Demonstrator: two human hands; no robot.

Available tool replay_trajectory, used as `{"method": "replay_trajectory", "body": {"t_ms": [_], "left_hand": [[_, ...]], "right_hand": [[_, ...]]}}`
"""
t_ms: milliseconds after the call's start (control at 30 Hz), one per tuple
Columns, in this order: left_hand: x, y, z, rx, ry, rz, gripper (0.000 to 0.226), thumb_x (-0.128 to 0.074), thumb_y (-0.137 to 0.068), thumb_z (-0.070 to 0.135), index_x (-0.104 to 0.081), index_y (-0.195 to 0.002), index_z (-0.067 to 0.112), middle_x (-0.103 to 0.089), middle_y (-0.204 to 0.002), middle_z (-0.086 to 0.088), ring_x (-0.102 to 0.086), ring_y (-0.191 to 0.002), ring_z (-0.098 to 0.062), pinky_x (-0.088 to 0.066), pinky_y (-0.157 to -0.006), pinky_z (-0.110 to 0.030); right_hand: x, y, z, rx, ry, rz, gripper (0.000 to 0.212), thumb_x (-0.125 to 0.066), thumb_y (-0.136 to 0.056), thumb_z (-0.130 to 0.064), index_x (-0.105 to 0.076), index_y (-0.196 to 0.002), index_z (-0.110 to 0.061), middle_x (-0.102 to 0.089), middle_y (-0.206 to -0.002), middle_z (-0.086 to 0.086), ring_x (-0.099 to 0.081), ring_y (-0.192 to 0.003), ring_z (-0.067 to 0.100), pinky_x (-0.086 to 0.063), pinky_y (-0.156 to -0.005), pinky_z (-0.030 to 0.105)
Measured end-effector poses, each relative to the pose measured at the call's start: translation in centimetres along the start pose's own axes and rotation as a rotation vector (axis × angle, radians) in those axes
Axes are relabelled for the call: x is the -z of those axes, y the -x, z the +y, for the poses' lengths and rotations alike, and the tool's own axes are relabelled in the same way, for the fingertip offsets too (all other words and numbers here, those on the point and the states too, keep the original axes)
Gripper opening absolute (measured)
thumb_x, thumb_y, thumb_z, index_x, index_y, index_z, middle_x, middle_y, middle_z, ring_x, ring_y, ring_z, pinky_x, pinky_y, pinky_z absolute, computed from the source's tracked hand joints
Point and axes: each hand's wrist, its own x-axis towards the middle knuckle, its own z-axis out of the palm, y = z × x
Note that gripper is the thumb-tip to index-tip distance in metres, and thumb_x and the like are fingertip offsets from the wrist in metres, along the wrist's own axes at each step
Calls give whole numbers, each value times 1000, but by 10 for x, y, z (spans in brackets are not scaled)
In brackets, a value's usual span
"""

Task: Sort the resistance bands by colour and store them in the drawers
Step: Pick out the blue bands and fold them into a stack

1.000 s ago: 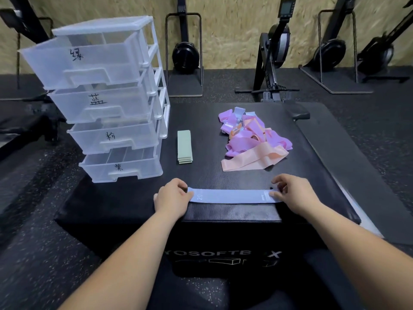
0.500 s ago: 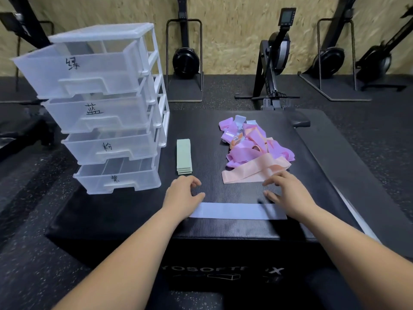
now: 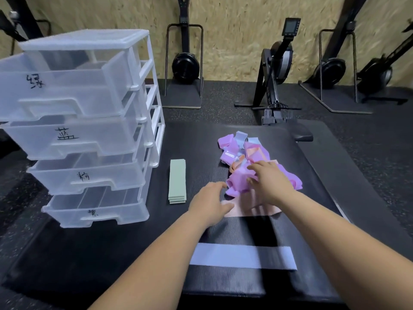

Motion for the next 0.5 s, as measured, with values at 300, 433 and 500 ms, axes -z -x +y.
{"method": "replay_trajectory", "body": {"t_ms": [300,433,500], "left_hand": [[-24,-39,2,30,-330,-54,84,-65,-85,70,-35,-154,31,-54,-138,2,-54,-130,-24,-51,-95,-41],[-30,-43,2,-7,-455,-95,93,-58,-88,75,-26,-162,28,-48,-146,-1,-48,-136,-24,-49,-99,-42],[-26,-45,1,3,-446,-98,87,-56,-88,77,-32,-157,29,-51,-143,1,-52,-133,-23,-49,-97,-41]], "right_hand": [[-12,-79,17,-9,175,-93,35,-42,-101,-25,-66,-126,-33,-64,-130,-8,-47,-124,28,-44,-81,38],[-28,-95,17,-1,86,-76,22,-45,-93,-24,-64,-98,-35,-63,-96,-2,-47,-112,30,-36,-74,38],[-33,-96,15,7,115,-84,14,-48,-92,-26,-60,-88,-33,-55,-86,-3,-46,-107,30,-31,-72,37]]}}
